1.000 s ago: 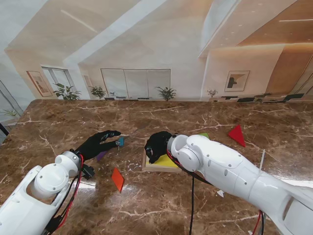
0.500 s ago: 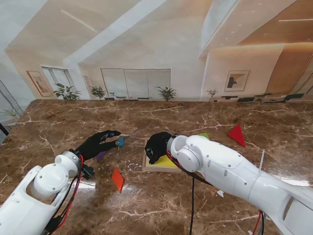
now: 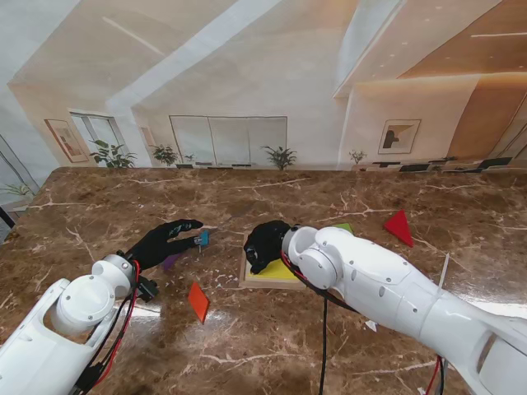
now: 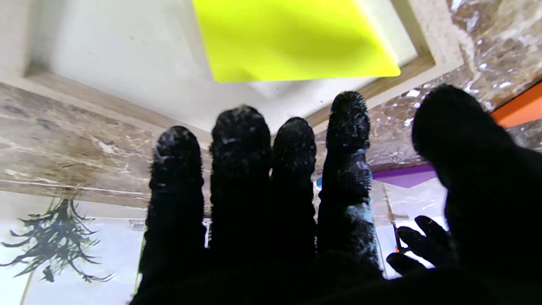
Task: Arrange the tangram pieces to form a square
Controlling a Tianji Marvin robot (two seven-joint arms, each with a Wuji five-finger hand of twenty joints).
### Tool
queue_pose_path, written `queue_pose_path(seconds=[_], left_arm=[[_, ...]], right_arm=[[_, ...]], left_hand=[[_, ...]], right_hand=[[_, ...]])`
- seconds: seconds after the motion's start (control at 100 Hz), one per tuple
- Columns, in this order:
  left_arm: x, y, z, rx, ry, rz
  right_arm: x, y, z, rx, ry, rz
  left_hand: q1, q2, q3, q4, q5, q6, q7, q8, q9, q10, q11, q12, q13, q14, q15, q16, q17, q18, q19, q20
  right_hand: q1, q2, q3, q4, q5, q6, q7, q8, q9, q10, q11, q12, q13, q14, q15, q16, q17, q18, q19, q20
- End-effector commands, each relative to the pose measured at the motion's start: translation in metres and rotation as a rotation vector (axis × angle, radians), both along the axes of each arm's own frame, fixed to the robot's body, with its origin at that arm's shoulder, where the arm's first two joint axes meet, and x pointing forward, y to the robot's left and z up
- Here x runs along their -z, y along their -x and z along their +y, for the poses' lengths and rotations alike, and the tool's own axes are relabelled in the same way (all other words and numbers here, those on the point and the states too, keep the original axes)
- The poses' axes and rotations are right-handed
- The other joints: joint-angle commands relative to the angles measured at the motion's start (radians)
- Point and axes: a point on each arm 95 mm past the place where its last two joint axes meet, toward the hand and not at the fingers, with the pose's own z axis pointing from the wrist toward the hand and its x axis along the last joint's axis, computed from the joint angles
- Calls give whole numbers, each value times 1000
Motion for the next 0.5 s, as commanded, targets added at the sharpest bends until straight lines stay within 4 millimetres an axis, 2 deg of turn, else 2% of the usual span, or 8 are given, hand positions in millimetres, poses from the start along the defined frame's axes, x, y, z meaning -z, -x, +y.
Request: queue_pose_path(seconds=[0.0,0.21,0.49], left_arm=[[3,2,0,0,-1,9],[2,2,-1,3,0,11],[2,3,-2,7,0,13]], right_arm=[[2,1,-5,22,10,11],[-16,4,-20,80,14,-7],[-19,1,-34,113,61,-21]], left_hand=[[11,36,-30,18,14,-2,-12,-22,22,0,-9,-5,2,-14,-15,-9,-6,-16,-26,24],[12,37,-31,18,15,-4,-12,-22,22,-2,-10,-5,2,-15,-15,-9,-6,-15,-26,24],[12,37,-32,18,16,-2,-12,-22,23,-1,-10,-5,2,-15,-15,-9,-6,-15,-26,24]], right_hand=[[-65,9,10,13,-40,16,-16,6,8,-10,5,-5,19,-18,37,7,7,4,48,8],[-69,15,6,13,-157,21,-27,8,12,-11,6,-10,23,-11,37,6,8,6,51,9],[-76,40,-9,17,-249,14,-36,-12,19,-12,6,-14,30,-10,40,7,14,8,55,11]])
